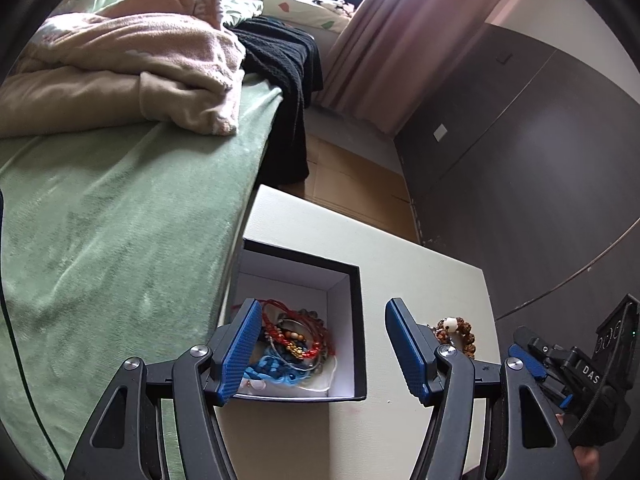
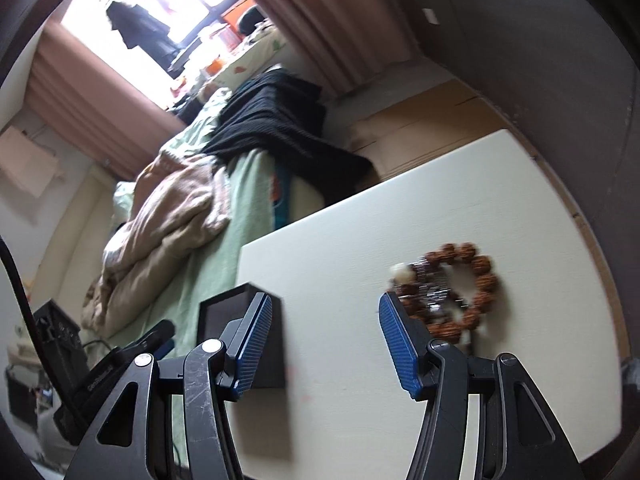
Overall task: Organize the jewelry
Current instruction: 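Move the left gripper to the brown bead bracelet and close around it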
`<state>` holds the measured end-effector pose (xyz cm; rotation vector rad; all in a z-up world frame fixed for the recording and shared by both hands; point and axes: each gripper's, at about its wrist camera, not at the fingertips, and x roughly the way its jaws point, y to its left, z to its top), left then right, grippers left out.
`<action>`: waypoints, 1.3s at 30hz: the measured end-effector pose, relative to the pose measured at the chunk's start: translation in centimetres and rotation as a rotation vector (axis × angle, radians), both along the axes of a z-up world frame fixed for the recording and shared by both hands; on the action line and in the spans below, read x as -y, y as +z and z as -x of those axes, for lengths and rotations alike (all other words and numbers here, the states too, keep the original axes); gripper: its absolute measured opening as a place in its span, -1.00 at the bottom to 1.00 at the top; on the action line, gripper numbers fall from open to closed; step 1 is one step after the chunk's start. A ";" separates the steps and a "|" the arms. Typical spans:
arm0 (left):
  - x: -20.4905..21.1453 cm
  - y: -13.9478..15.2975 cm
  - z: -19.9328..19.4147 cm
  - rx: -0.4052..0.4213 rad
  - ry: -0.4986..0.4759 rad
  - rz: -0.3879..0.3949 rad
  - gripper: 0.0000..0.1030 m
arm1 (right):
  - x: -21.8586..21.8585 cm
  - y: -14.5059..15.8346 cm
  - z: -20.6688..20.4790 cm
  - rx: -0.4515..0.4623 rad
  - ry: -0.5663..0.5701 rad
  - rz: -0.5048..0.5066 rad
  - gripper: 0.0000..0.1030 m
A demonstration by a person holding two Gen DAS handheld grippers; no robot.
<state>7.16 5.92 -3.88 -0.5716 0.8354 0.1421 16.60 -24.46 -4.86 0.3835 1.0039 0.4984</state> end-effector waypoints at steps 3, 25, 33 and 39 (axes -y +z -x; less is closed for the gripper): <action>0.8 -0.3 -0.4 -0.007 -0.014 -0.004 0.26 | 1.6 -0.7 -0.5 -0.024 -0.042 0.024 0.10; 9.8 -1.9 -5.9 -0.038 -0.216 -0.060 0.25 | 5.3 -6.7 -3.8 -0.281 -0.170 0.044 0.10; 14.5 -2.2 -9.0 -0.092 -0.284 -0.012 -0.18 | 7.0 -6.6 -4.4 -0.302 -0.195 0.010 0.10; 18.4 -3.3 -10.8 -0.157 -0.342 -0.032 -0.30 | 9.7 -5.8 -4.4 -0.304 -0.248 -0.052 0.10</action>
